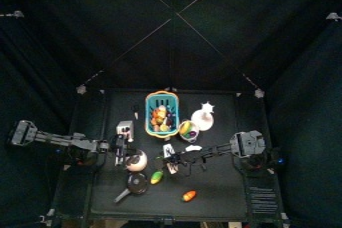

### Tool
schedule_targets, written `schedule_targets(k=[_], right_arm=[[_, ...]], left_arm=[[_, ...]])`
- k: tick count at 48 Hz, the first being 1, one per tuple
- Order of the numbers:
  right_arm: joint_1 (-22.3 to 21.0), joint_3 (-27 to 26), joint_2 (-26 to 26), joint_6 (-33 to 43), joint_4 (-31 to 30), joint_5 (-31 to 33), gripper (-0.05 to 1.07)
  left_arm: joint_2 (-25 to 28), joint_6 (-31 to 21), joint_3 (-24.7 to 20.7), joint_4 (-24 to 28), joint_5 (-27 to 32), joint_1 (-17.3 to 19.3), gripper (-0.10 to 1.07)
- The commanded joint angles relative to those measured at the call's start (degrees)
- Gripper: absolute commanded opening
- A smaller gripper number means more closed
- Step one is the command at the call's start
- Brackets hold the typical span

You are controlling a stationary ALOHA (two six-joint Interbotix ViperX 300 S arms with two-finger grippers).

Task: Reorient starfruit to cut

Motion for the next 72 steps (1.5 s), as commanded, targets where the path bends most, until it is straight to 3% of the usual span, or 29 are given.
schedule_targets(k=[1, 14, 22, 50, 62, 72], right_arm=[[0.2, -0.3, -3.9, -0.1, 0.4, 0.4, 0.66], [4.2, 4.6, -11.8, -0.6, 3.0, 9.2, 0.65], [5.0, 7.6, -15.6, -1.6, 6.7, 9.9, 0.65], [4.7, 9.0, -14.2, -1.3, 11.8, 8.4, 0.65], [3.3, 9.3, -16.7, 7.6, 20.1, 7.1, 0.66], [3.3, 13.0, -19.2, 22.1, 17.9, 3.3, 0.66]], left_arm=[[0.1, -0.1, -0.7, 0.0, -0.4, -0.1, 0.25], [0.1, 0.0, -0.7, 0.0, -0.4, -0.4, 0.25], [0.1, 0.0, -0.7, 0.0, -0.5, -0.4, 0.25], [0.1, 0.0, -0.5, 0.0, -0.4, -0.4, 0.25], [0.1, -0.1, -0.4, -0.4, -0.5, -0.6, 0.25], [0.1, 0.0, -0.3, -0.8, -0.5, -0.6, 0.25]])
